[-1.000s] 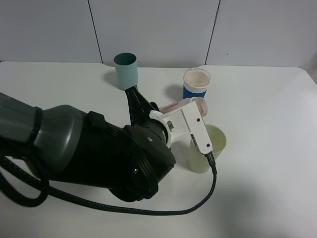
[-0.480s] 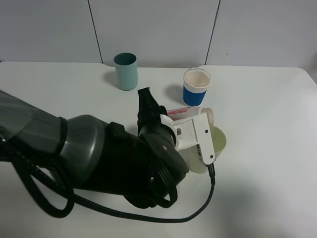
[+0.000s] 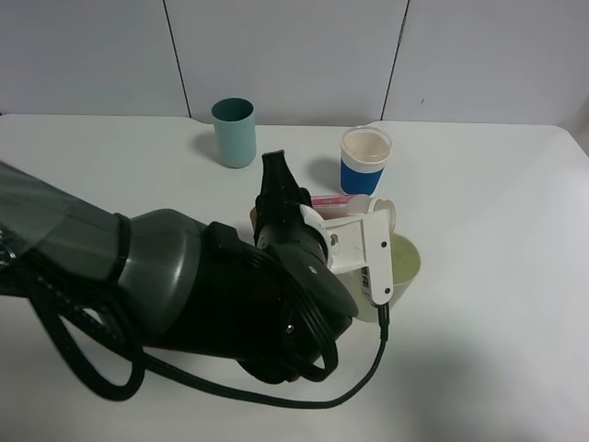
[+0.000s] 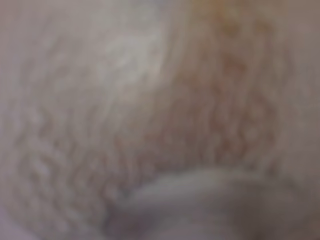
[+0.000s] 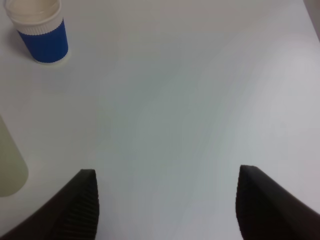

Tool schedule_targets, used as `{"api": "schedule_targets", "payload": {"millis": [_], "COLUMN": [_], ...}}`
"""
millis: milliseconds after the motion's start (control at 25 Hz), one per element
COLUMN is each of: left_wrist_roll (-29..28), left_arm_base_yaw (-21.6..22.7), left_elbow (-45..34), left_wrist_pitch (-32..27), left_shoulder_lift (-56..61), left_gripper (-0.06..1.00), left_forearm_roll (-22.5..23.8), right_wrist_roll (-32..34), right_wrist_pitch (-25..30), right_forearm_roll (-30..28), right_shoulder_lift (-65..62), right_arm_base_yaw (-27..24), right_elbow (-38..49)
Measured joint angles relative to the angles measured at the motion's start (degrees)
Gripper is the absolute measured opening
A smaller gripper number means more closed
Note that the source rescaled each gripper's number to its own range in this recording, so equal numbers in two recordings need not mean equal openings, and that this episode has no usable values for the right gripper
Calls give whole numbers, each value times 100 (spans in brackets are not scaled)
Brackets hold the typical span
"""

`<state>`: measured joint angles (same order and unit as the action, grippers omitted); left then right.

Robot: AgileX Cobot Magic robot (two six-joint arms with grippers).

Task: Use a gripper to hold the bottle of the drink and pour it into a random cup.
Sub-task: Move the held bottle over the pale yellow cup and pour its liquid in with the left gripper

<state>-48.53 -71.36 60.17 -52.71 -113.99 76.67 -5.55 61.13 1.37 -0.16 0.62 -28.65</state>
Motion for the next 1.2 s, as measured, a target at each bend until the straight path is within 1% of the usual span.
{"api": "schedule_targets", "payload": {"millis": [600,840,1200], "left_wrist_roll": [637,856,1122], "left_arm_base_yaw": [0,0,0], "left_elbow": [41,260,279], "left_wrist_pitch": [-118,-248,-487], "left_shoulder_lift": [0,0,0], "left_gripper": [1,1,1], "left_forearm_roll": [-12,-248,-556], "right_wrist_roll": [0,0,0], "right_wrist_pitch": [0,0,0], "right_forearm_roll": [0,0,0], "right_shoulder_lift": [0,0,0], "right_arm_base_yaw": [0,0,0], "right_elbow": [0,0,0]}}
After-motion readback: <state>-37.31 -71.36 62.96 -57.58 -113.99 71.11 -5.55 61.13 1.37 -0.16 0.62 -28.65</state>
